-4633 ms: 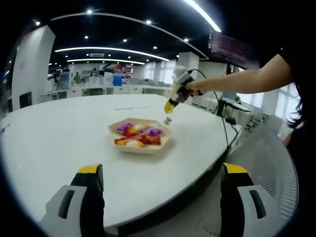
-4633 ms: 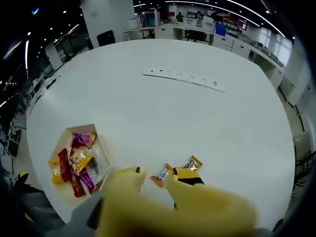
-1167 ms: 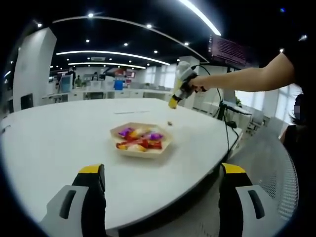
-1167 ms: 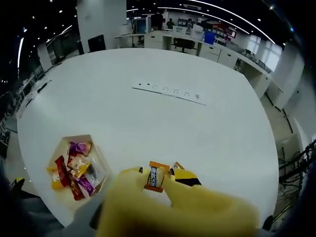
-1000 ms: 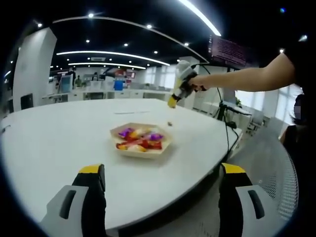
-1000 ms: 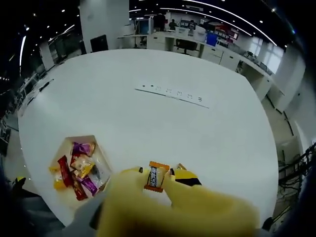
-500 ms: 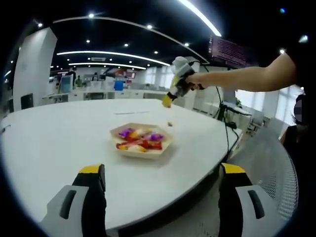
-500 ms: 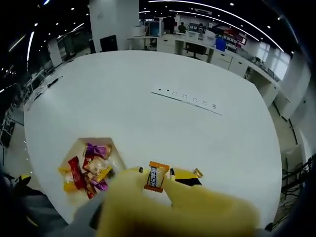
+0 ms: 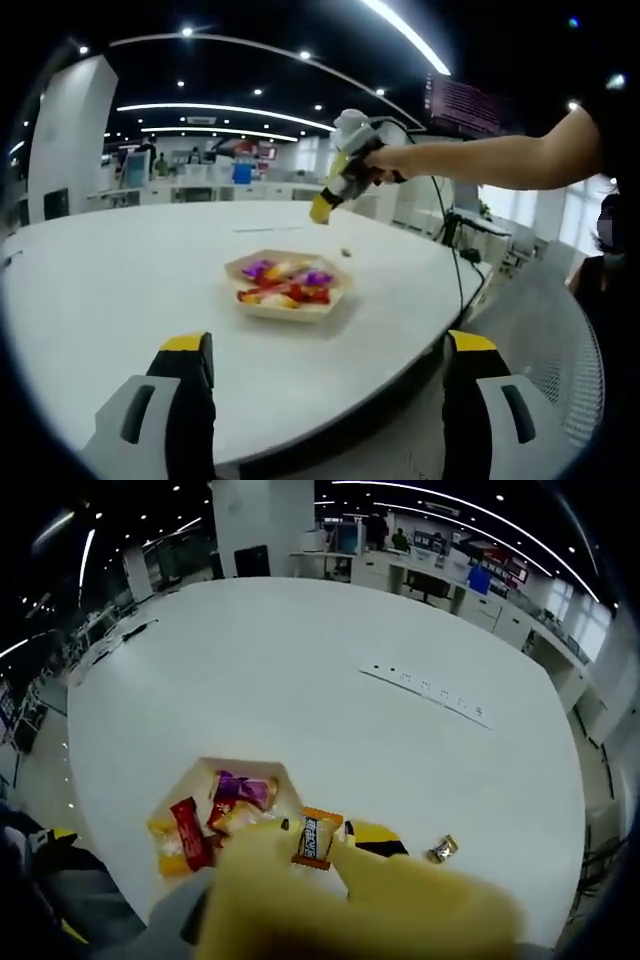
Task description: Place the target food into the container with the food tongs after gripping and lifting it, then release it inside without dropping or visibly crushing the food.
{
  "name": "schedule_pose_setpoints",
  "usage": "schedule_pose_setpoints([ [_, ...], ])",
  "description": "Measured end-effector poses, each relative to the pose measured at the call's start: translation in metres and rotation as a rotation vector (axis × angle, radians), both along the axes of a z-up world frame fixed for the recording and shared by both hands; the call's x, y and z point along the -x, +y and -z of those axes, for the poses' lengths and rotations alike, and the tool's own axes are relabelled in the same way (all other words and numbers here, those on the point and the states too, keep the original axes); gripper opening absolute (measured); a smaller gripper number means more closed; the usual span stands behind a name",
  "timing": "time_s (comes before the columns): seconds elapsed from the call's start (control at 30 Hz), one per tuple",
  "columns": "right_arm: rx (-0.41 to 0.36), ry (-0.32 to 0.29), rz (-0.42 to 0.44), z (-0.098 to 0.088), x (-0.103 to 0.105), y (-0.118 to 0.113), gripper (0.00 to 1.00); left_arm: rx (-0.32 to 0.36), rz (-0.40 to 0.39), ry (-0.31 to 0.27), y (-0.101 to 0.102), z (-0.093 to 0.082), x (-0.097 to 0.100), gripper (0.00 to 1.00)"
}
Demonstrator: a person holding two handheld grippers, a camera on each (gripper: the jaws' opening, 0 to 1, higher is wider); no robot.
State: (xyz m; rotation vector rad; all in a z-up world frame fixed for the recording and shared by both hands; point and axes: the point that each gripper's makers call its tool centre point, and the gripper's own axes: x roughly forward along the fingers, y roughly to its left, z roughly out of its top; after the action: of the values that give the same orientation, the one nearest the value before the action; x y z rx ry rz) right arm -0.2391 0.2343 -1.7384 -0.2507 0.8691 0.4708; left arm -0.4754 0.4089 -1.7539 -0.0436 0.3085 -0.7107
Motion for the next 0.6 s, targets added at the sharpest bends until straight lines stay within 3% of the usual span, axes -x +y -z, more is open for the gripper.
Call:
schedule_pose_setpoints([
  [0.2,-0.013,0.004,-0.05,0.0,-0.003,0.02,0.21,0.0,0.0,0.001,0.0,0.0,0.0,0.91],
  [0.6,0.01,0.027,-0.165,0.015,0.014,0.057,0.21,-0.002,-0.003,0.006,0.0,0.001,0.0,0.91],
])
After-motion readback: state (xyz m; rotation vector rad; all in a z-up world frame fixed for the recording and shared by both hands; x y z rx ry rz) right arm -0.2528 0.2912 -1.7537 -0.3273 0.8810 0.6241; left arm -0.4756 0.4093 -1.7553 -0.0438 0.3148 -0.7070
